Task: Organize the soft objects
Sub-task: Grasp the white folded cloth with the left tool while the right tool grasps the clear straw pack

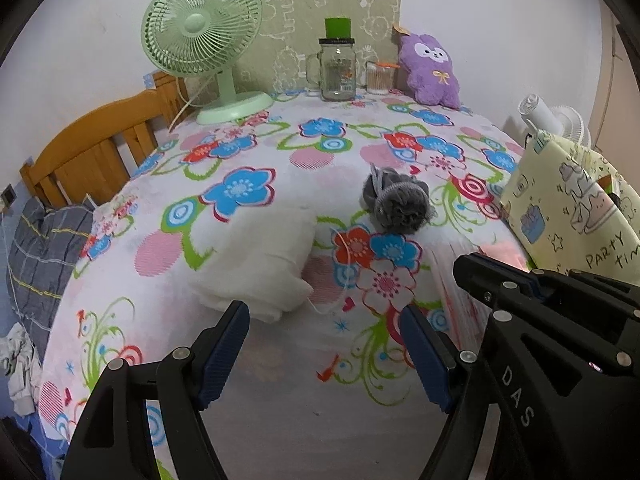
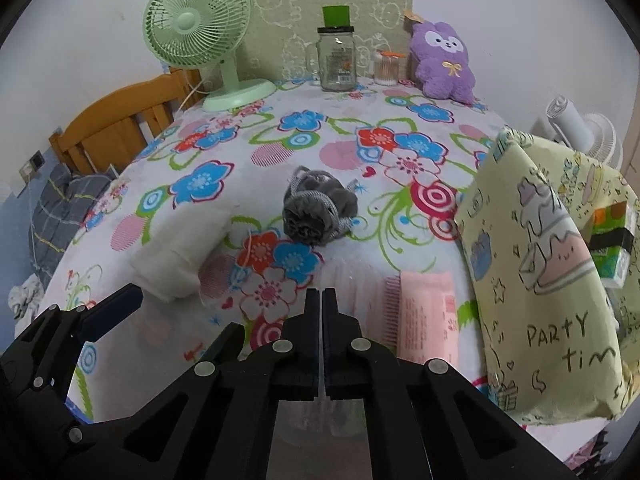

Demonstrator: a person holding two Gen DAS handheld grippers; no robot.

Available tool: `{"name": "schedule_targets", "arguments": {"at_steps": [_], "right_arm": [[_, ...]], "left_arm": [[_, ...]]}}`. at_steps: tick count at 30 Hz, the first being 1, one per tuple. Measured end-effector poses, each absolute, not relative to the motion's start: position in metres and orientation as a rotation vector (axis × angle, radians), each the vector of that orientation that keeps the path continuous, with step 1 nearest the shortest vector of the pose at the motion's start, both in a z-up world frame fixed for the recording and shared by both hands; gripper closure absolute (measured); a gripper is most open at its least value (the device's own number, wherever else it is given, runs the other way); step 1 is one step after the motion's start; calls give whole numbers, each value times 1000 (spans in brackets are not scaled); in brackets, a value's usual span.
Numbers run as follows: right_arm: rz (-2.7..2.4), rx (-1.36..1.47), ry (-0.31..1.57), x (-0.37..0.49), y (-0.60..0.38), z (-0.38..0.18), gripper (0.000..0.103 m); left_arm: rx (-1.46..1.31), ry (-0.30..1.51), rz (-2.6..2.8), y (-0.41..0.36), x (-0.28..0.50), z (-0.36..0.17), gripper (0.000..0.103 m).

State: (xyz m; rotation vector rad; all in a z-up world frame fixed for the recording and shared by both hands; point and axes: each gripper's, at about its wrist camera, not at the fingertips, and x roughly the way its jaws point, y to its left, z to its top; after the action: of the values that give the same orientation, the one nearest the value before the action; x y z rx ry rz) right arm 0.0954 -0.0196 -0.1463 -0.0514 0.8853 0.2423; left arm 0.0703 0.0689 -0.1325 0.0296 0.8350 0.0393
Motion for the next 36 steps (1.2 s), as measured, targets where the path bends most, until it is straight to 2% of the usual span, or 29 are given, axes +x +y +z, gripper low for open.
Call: {"name": "schedule_targets", "arguments": {"at_steps": [5,6,8,12,13,28,30,36], "right_arm": [[213,-60,882,100,-19,-141,97],[202,-58,893,102,-20,-141,93],[173,-55,919,107,-23,-144,83],[143,-28,890,107,-30,-144,49],[144,-26,885,107,-30,-143,46],[131,-16,949,124,-23,-159,47],[131,-14,949,125,-23,-159,46],[136,-10,960,125,-22,-161,46]], "left_arm": [[46,816,53,73,77,-128,23],[52,817,55,74,79,-129,22],[65,820,58,76,83,-131,18],[84,808,69,82,92,-131,15],[88,807,70,83,94,-132,15],[110,875,77,100,123,-154,14],[94,881,59,102,123,-155,18],[84,866,9,94,114,-153,45]]}}
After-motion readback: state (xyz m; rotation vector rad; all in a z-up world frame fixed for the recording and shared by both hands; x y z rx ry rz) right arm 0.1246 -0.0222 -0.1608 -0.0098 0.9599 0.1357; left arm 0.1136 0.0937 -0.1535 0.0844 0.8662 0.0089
